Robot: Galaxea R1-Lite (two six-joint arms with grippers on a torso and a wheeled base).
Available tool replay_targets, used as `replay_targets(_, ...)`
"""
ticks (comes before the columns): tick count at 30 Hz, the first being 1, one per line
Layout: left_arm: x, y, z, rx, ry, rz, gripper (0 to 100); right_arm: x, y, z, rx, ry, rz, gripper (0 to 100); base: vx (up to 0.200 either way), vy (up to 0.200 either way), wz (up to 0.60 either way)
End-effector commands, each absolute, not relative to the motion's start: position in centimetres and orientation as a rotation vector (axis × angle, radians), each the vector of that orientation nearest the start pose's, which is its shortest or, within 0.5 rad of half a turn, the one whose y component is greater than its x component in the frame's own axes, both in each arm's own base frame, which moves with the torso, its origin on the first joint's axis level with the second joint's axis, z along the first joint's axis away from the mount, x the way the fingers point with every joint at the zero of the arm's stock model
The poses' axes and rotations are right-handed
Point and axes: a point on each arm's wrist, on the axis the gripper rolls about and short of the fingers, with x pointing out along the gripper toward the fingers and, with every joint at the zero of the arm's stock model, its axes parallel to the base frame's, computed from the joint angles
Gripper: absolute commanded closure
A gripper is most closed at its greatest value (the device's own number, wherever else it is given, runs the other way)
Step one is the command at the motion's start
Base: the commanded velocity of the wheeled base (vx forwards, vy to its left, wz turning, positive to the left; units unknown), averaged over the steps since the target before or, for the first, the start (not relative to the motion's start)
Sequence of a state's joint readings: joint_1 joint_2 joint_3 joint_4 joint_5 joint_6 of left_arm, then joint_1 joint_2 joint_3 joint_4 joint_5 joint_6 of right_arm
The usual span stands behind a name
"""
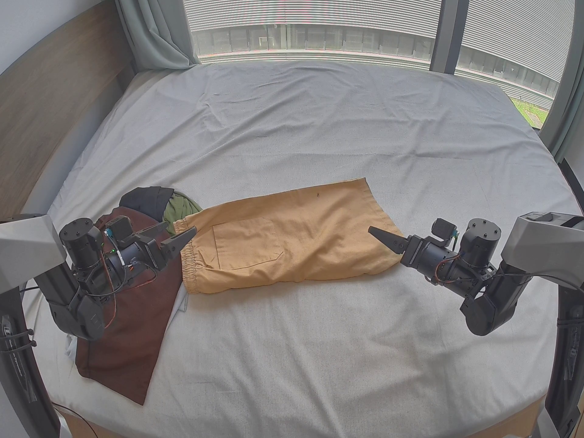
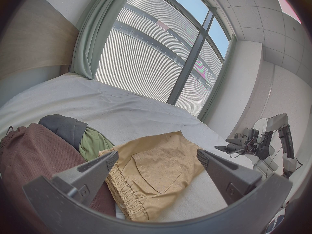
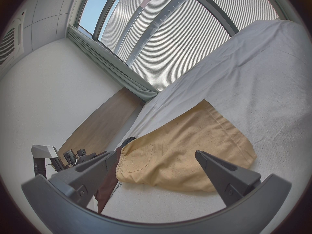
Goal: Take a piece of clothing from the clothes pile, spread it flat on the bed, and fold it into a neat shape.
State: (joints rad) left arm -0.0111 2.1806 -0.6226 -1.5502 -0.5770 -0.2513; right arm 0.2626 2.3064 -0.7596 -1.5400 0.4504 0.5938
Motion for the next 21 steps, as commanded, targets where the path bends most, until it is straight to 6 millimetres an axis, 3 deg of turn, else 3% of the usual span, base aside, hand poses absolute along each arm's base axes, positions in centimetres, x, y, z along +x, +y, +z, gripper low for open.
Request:
replay_targets(1, 34.8, -1.7, 7.0, -0.247, 0.087, -0.584, 0, 36.7, 10.9, 3.6, 0.572, 0.251, 0.681, 0, 0.0, 0.0, 0.0)
replay_targets(21, 35.0, -1.4, 6.8, -0.256, 0.09, -0.578, 0, 37.5, 11.3, -2.3, 0.582, 0.38, 0.646, 0, 0.0, 0.0, 0.0)
